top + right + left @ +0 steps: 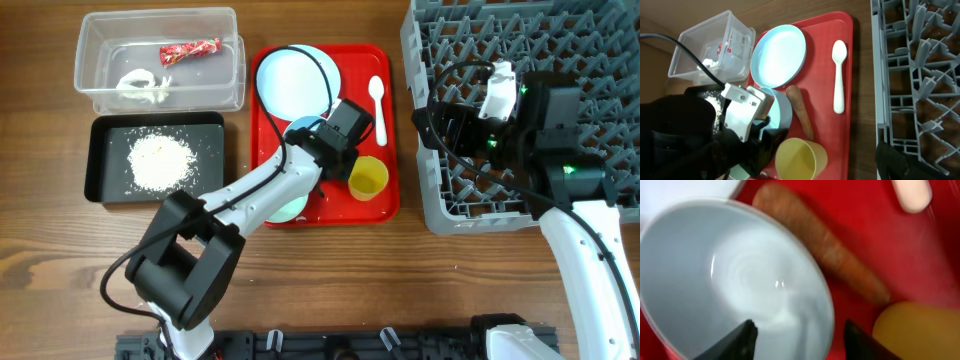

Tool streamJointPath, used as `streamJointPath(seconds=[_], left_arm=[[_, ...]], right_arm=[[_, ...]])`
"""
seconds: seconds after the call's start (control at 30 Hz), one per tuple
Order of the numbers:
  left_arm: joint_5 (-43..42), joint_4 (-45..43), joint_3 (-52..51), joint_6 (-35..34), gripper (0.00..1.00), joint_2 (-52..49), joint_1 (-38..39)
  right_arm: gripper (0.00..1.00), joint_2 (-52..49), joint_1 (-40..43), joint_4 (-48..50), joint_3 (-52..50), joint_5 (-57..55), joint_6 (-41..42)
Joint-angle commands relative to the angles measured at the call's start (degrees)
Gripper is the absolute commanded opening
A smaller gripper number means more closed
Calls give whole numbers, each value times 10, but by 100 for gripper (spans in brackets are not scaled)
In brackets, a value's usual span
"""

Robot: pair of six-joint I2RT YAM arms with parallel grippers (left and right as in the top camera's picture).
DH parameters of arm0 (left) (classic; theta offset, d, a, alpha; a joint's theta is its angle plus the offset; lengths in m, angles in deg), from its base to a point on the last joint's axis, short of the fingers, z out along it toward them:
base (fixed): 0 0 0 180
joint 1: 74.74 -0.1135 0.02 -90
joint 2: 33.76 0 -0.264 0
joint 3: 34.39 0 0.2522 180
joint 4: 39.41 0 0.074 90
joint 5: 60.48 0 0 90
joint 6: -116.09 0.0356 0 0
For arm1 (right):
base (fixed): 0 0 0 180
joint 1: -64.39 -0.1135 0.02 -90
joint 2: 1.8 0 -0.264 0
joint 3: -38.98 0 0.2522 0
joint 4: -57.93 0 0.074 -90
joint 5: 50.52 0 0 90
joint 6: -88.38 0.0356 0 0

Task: Sort waste into correct bins and load items into the dishwasher rack
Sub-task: 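Set the emptied bowl back on the red tray, left gripper, then grasp the green bowl and tip the mushroom onto the black tray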

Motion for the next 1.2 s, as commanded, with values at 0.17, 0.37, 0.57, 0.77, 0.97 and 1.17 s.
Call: streamJointPath(seconds=[0.17, 0.37, 0.57, 0.77, 0.97, 1.17], left_arm=[[-5, 158, 29, -127, 66, 120, -1], [-35, 121, -85, -127, 53, 112, -1], [-35, 17, -185, -127, 38, 112, -1], [-35, 4, -190, -128, 4, 112, -1], [-35, 99, -74, -139, 4, 208, -42], [-136, 94, -62, -95, 4, 256, -287]], right_arm=[[99, -5, -3, 2, 6, -5, 2], [99, -5, -3, 0, 6, -5, 2], [99, -5, -3, -2, 6, -5, 3], [99, -5, -3, -2, 6, -5, 3], [99, -5, -3, -4, 6, -5, 2], [99, -5, -3, 8, 6, -5, 19]])
